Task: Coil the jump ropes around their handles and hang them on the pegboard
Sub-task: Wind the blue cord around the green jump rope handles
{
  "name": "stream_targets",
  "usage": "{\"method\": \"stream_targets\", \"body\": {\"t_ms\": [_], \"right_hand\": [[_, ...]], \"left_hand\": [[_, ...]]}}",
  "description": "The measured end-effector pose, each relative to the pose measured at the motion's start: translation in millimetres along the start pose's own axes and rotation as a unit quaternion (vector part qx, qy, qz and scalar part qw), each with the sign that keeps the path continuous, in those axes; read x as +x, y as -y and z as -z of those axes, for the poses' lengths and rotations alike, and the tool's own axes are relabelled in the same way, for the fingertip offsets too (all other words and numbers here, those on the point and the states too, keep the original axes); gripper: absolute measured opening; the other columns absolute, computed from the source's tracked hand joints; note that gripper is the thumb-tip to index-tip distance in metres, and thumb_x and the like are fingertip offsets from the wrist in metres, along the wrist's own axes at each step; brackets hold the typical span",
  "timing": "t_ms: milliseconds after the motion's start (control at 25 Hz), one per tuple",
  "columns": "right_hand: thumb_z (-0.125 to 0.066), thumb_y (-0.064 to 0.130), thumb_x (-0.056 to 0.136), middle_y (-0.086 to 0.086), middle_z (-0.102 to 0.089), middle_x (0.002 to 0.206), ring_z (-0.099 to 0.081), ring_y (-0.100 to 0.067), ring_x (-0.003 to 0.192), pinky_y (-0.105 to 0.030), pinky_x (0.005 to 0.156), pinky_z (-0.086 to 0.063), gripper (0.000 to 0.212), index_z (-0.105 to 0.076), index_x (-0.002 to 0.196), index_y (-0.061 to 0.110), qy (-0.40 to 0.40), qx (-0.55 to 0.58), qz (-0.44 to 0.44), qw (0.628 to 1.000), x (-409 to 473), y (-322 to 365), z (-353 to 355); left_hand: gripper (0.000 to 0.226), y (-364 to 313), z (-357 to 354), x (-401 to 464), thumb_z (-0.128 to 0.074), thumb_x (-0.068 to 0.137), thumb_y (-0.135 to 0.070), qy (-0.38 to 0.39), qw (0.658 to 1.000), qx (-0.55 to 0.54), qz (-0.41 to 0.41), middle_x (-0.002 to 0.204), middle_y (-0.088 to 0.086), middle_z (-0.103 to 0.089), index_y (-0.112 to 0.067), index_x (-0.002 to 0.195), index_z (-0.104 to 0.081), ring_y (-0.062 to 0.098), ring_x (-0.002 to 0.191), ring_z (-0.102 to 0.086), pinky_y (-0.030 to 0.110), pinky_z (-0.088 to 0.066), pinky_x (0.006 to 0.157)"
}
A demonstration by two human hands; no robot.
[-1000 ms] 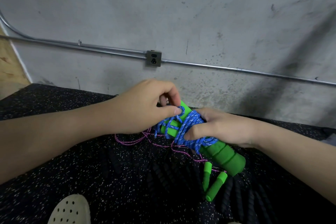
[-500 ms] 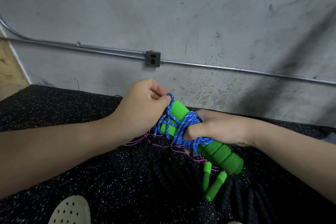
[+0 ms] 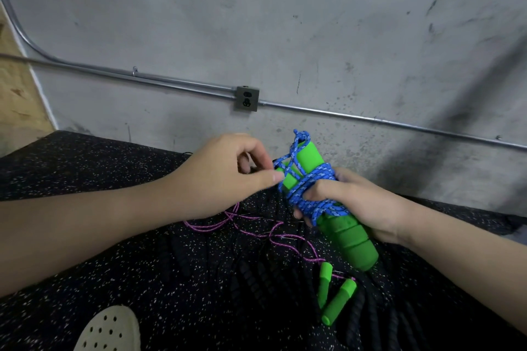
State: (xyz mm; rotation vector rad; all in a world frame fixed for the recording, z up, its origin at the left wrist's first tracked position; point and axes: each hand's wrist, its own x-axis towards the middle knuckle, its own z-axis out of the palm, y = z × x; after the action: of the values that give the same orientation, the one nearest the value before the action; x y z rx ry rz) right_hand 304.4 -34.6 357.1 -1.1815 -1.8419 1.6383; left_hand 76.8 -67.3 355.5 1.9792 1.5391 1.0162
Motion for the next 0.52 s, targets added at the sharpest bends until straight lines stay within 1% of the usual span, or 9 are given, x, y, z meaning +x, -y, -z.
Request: {"method": "stream_targets", "body": {"t_ms": [80, 160, 280, 320, 400, 440, 520], "right_hand": [[-0.061, 0.02, 0.073, -0.018, -0.074, 0.088, -0.062, -0.024, 0.069, -0.033, 0.065, -0.049, 0.028, -0.072, 0.097, 0.01, -0.013, 0.009, 0.007, 1.0, 1.0, 1.2, 0.4], [-0.062, 0.02, 0.074, -0.018, -0.074, 0.089, -0.063, -0.024, 0.069, -0.033, 0.065, -0.05, 0.03, -0.071, 0.099, 0.009, -0.012, 0.003, 0.014, 1.0, 1.8, 3.0, -0.4], [-0.062, 0.02, 0.074, -0.018, -0.074, 0.09, -0.063, -0.022, 0.07, -0.031, 0.064, -0.051, 0.032, -0.071, 0.102, 0.008, -0.007, -0.005, 0.02, 1.0, 2.3, 4.7, -1.8], [-0.062, 0.02, 0.074, -0.018, -0.074, 0.089, -0.063, -0.023, 0.07, -0.03, 0.064, -0.051, 0.032, -0.071, 0.102, 0.008, -0.008, -0.003, 0.021, 1.0, 2.7, 4.7, -2.1], [-0.062, 0.02, 0.074, -0.018, -0.074, 0.089, -0.063, -0.023, 0.071, -0.031, 0.064, -0.051, 0.03, -0.071, 0.101, 0.009, -0.012, -0.001, 0.023, 1.0, 3.1, 4.7, -3.3], [-0.062, 0.02, 0.074, -0.017, -0.074, 0.088, -0.063, -0.023, 0.071, -0.032, 0.065, -0.05, 0.029, -0.071, 0.099, 0.01, -0.012, 0.0, 0.025, 1.0, 3.2, 4.5, -4.0], [-0.063, 0.02, 0.074, -0.018, -0.074, 0.087, -0.063, -0.024, 0.072, -0.034, 0.067, -0.049, 0.025, -0.073, 0.095, 0.012, -0.011, 0.004, 0.025, 1.0, 3.5, 4.6, -5.2]], "left_hand": [[0.021, 0.7, -0.7, -3.0, -0.081, 0.077, -0.049, -0.01, 0.999, 0.043, -0.008, 0.08, -0.011, -0.059, -0.033, 0.086, -0.07, 0.0, 0.066, -0.05, 0.02, -0.038, 0.063], [0.024, 0.3, -1.8, -4.6, -0.083, 0.079, -0.042, -0.03, 0.999, 0.029, -0.013, 0.081, -0.012, -0.059, -0.033, 0.093, -0.065, -0.001, 0.066, -0.048, 0.015, -0.038, 0.062], [0.024, 1.7, -2.0, -3.3, -0.083, 0.082, -0.034, -0.051, 0.998, 0.021, -0.042, 0.088, -0.012, -0.063, -0.031, 0.097, -0.064, 0.002, 0.073, -0.051, 0.013, -0.041, 0.066], [0.021, 1.8, -2.3, -2.9, -0.082, 0.083, -0.033, -0.052, 0.997, 0.029, -0.053, 0.088, -0.012, -0.062, -0.031, 0.094, -0.065, 0.004, 0.075, -0.051, 0.014, -0.04, 0.066], [0.015, 1.3, -3.9, -3.0, -0.081, 0.083, -0.032, -0.044, 0.996, 0.038, -0.073, 0.086, -0.012, -0.061, -0.031, 0.086, -0.066, 0.008, 0.079, -0.053, 0.021, -0.042, 0.071], [0.015, 0.9, -5.4, -3.3, -0.081, 0.084, -0.031, -0.037, 0.995, 0.042, -0.086, 0.086, -0.013, -0.06, -0.031, 0.082, -0.066, 0.009, 0.082, -0.054, 0.025, -0.043, 0.073], [0.015, -0.5, -8.2, -3.4, -0.08, 0.085, -0.028, -0.031, 0.992, 0.045, -0.113, 0.087, -0.014, -0.06, -0.029, 0.08, -0.066, 0.011, 0.085, -0.056, 0.027, -0.046, 0.076]]}}
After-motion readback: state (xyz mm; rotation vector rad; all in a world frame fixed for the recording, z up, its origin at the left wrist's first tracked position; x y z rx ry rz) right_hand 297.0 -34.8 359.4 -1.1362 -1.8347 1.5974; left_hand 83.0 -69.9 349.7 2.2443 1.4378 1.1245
